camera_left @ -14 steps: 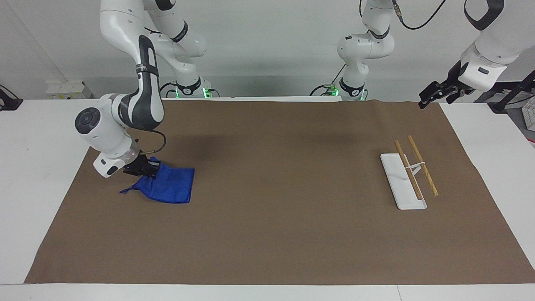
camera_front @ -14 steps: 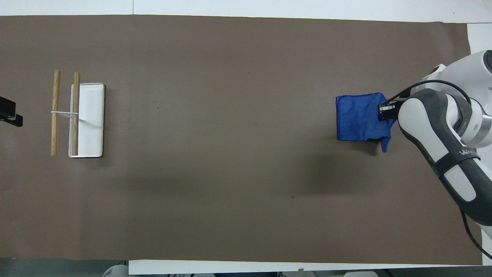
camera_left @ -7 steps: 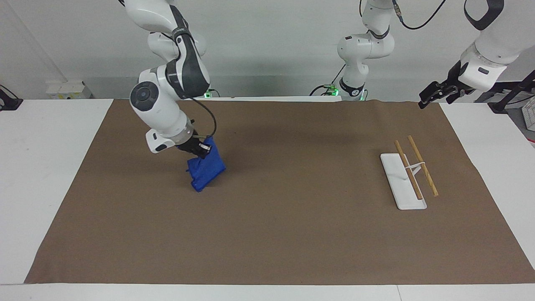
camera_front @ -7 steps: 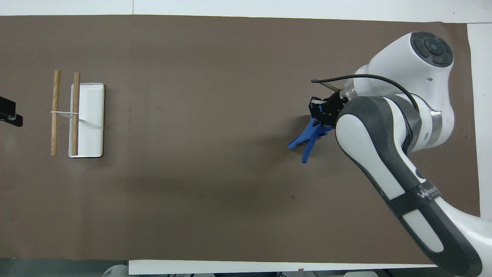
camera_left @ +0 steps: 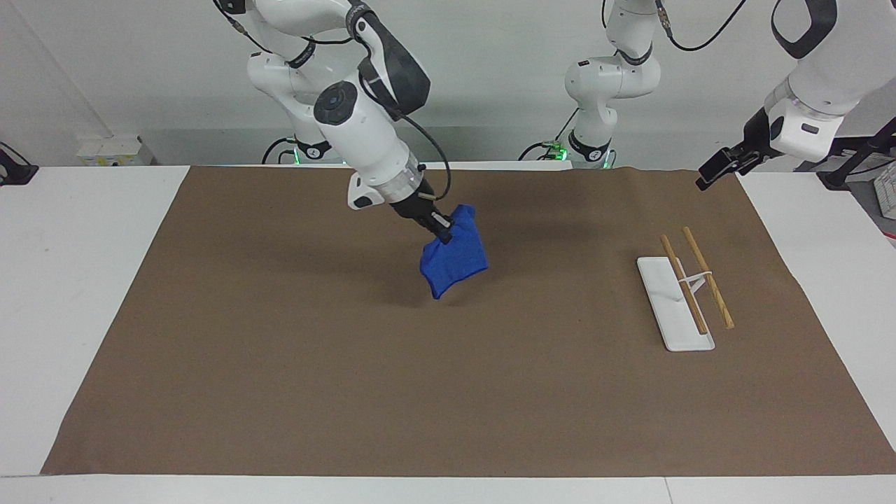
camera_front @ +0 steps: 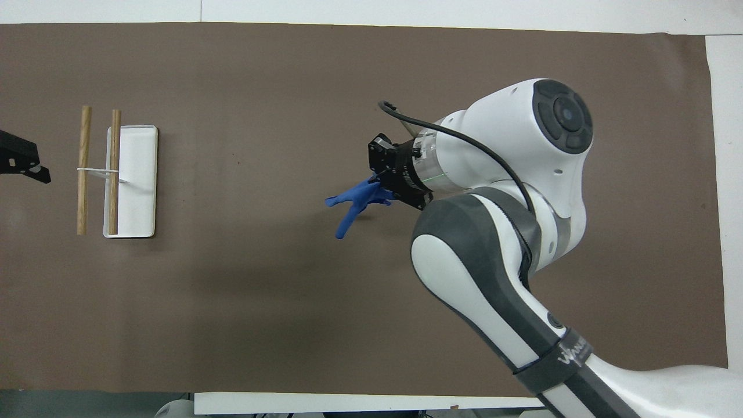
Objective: Right arm passes towel to left arm to hang
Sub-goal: 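Carry the towel toward the rack while the left gripper reaches toward it, then grasp the towel with the left gripper next to the right gripper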
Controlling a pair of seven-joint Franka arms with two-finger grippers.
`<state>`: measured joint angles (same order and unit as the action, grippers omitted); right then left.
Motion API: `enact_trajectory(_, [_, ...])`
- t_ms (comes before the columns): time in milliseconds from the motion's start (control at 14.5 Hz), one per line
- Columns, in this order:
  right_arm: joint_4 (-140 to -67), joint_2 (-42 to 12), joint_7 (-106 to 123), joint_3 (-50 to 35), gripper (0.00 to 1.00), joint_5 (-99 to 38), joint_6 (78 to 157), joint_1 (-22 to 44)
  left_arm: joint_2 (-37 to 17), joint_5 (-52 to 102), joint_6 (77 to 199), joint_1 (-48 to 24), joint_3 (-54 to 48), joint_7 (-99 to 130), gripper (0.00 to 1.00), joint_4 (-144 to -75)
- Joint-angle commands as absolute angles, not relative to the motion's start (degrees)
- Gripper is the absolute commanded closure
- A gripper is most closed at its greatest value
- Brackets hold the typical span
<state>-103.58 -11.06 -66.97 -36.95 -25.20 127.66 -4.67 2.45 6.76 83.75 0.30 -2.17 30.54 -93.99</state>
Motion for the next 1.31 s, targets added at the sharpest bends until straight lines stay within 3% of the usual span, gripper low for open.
enact_trajectory(0, [-101.8, -12.8, -68.1, -39.9, 1.00, -34.3, 133.0, -4.9, 7.0, 12.2, 92.7, -0.6, -2.4, 50.8, 0.00, -103.4])
enact_trajectory(414, [-99.1, -15.3, -75.1, -46.1, 1.00, -37.1, 145.9, -2.9, 9.4, 15.5, 106.8, -9.1, -2.6, 91.3, 0.00, -113.8])
enact_trajectory(552, [-99.1, -16.0, -77.3, -46.8, 1.00, -37.0, 149.3, -2.5, 10.5, 15.5, 107.5, -12.1, -2.5, 95.5, 0.00, -115.7])
enact_trajectory(1241, [-99.1, -16.3, -77.4, -47.5, 1.00, -37.0, 149.6, -2.5, 14.1, 17.6, 118.3, -17.2, -2.6, 108.3, 0.03, -123.7])
